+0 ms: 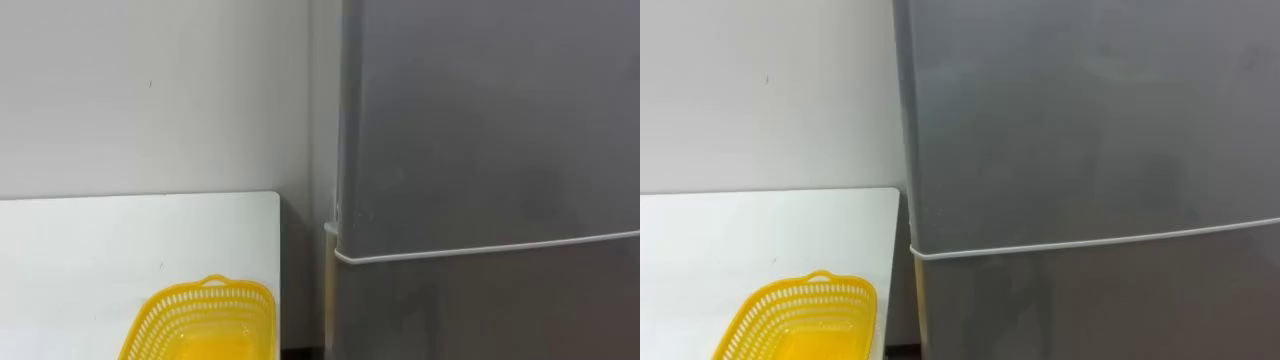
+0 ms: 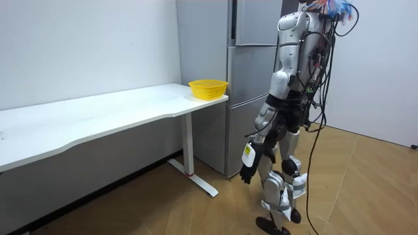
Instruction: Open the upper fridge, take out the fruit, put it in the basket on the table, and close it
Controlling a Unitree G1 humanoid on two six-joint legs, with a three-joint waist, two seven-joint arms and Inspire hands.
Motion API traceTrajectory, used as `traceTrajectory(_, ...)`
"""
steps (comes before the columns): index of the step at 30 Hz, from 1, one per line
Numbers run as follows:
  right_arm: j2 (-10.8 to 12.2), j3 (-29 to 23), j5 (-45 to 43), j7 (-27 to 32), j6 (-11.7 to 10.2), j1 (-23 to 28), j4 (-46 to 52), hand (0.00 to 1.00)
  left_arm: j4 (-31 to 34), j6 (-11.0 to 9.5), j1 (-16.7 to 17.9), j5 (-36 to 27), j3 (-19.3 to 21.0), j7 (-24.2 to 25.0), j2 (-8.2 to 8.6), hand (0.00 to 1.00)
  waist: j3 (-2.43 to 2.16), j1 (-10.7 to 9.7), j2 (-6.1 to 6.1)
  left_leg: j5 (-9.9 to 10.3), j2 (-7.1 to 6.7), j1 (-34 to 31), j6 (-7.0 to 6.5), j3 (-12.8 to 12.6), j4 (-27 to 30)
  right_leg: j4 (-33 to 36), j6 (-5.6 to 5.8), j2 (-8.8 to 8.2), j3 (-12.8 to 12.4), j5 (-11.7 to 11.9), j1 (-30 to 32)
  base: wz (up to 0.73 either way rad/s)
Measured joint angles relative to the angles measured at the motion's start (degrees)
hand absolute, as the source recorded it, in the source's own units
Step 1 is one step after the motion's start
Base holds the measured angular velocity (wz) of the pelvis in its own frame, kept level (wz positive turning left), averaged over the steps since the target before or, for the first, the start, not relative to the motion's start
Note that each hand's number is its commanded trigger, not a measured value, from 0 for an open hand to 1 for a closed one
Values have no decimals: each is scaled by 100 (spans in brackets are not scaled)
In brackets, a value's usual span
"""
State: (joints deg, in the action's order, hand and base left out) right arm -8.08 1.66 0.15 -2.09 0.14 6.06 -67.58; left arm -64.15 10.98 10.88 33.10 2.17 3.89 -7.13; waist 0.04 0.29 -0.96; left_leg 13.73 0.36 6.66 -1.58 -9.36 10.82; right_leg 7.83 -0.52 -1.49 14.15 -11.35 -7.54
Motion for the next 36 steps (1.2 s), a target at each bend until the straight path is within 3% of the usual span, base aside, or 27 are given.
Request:
traceTrajectory(8, -25, -11, -40, -58, 4, 10, -30, 0, -2, 15, 28, -12, -6, -7, 0, 0, -7, 0, 35, 0, 1, -1, 0, 2, 1, -11, -1, 4, -15, -1, 8, 0)
traceTrajectory(20, -24, -82, -2, -19, 84, -36, -172, 0, -114, 166, 37, -894, 5, -114, 1, 0, -6, -12, 59, 0, 4, -9, 0, 12, 1, -12, -3, 3, -3, -2, 13, 0)
traceTrajectory(26, -17, -144, -6, -9, 184, -29, -171, 0, -220, 243, 79, -1386, 457, -314, 36, 0, 1, -2, 54, 0, 3, 1, 0, 11, 0, -10, -2, 1, 0, -3, 3, 0)
traceTrajectory(32, -8, -292, 33, 7, 234, 8, -173, 0, -89, 201, 161, -3033, 948, -947, 115, 0, 12, -1, 50, -1, -1, 5, 0, 30, -5, -7, 1, -1, 53, -5, -56, 5)
traceTrajectory(36, -18, -290, 22, 0, 230, 16, -164, 0, 73, -129, 87, -4833, 1311, -1403, 107, 0, 20, 34, 39, -1, -2, 5, 0, 49, 0, 1, 1, 0, 47, -5, -21, 0)
